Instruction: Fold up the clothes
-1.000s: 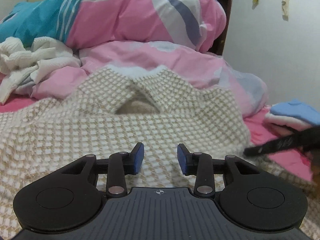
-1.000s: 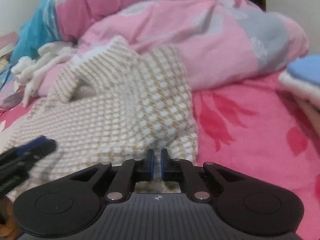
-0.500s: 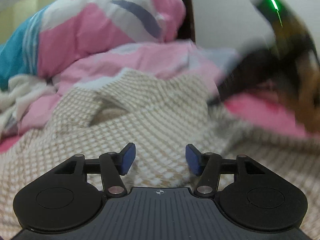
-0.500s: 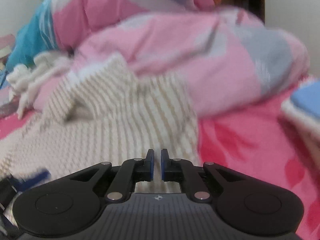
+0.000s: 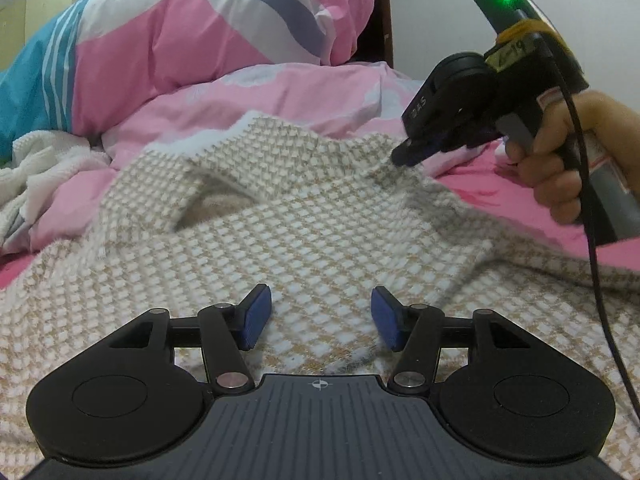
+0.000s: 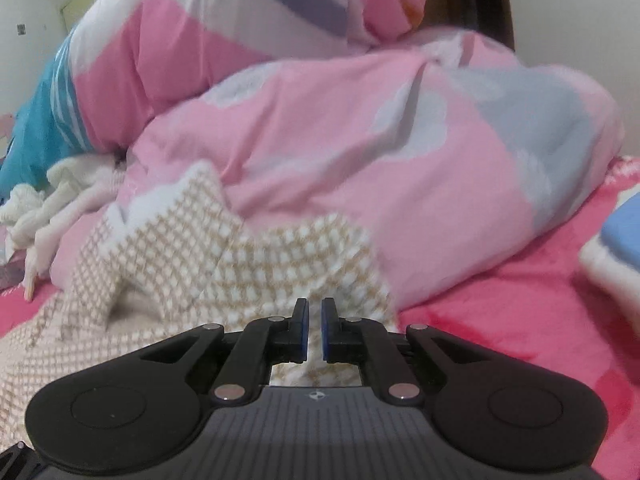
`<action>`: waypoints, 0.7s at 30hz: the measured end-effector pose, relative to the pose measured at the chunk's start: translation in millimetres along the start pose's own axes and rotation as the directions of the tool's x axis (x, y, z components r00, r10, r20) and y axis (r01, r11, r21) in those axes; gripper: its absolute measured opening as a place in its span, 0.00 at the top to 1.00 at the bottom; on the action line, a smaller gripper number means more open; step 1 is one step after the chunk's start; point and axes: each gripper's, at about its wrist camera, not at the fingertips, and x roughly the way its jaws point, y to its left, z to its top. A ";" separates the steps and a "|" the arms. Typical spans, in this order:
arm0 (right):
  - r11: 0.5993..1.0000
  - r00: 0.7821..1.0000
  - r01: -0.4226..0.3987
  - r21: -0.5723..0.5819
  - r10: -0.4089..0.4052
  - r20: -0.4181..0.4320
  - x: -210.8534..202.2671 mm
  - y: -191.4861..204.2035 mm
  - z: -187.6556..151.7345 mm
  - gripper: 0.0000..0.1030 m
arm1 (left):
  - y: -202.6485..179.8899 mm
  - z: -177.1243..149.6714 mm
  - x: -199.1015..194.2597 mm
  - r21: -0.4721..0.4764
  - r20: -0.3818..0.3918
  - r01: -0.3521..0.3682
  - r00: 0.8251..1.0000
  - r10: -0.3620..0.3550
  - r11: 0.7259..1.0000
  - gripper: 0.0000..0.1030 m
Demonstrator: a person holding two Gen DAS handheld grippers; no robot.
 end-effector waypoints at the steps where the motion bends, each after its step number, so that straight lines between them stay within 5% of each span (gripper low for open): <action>1: 1.000 1.000 0.011 0.006 -0.011 -0.005 6.1 -1.9 2.7 0.96 | 0.0 -0.1 0.0 0.000 0.000 0.000 1.000 0.000 1.000 0.46; 8: 0.997 1.000 0.014 0.075 -0.014 -0.003 53.3 -13.3 10.8 0.98 | 2.0 -1.0 0.9 -0.011 -0.001 0.006 1.000 -0.006 1.000 0.46; 14: 0.976 0.997 -0.057 0.211 0.044 0.064 10.8 -41.7 19.0 0.94 | 2.9 -0.9 1.8 -0.020 -0.004 0.009 1.000 -0.009 1.000 0.46; 18: 0.968 0.989 -0.138 0.212 0.144 -0.013 4.0 -46.5 15.9 0.94 | 3.3 -0.9 2.6 -0.025 -0.006 0.009 1.000 -0.010 1.000 0.46; 21: 0.976 0.993 -0.090 0.196 0.103 -0.053 25.0 -40.2 13.9 0.94 | 6.6 -1.3 2.0 -0.049 -0.001 -0.001 1.000 0.001 0.999 0.45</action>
